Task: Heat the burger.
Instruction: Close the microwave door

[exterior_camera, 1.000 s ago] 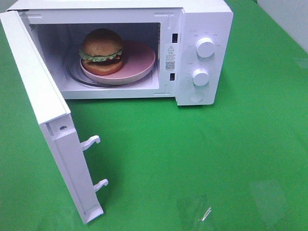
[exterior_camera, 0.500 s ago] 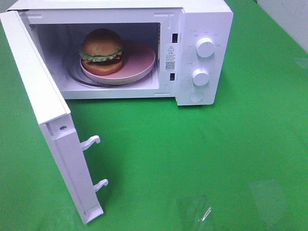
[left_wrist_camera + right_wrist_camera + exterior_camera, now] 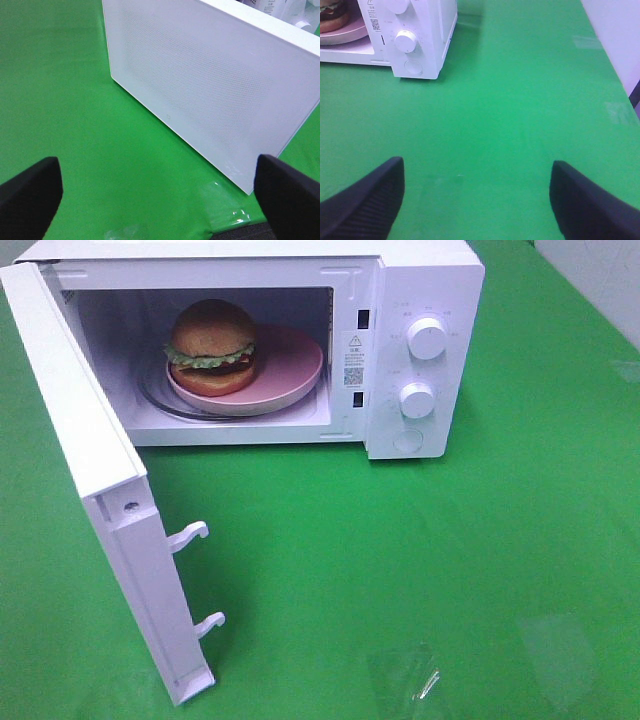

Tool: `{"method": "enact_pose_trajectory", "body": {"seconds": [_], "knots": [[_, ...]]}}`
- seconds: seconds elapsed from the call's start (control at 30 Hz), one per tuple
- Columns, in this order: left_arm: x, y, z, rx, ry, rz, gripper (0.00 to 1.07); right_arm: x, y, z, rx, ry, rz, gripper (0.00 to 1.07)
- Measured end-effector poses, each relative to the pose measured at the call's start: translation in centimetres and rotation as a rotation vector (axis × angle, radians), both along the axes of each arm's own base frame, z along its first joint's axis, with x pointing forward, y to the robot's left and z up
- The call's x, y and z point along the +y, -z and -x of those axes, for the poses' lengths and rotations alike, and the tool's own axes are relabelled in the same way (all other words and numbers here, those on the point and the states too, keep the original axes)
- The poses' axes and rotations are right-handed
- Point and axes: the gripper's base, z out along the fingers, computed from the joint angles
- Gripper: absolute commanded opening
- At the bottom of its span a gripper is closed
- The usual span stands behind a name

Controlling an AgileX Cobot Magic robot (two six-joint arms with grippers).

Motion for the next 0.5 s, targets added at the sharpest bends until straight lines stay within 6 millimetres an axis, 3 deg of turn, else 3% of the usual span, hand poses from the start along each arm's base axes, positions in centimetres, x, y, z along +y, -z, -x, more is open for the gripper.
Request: {"method": "enact_pose_trajectory", "body": {"seconds": [0.5], "knots": [[0.0,0.0,0.0,0.0,0.0,0.0,0.98,0.0,0.0,0.0,0.0,0.0,0.0,0.76]]}}
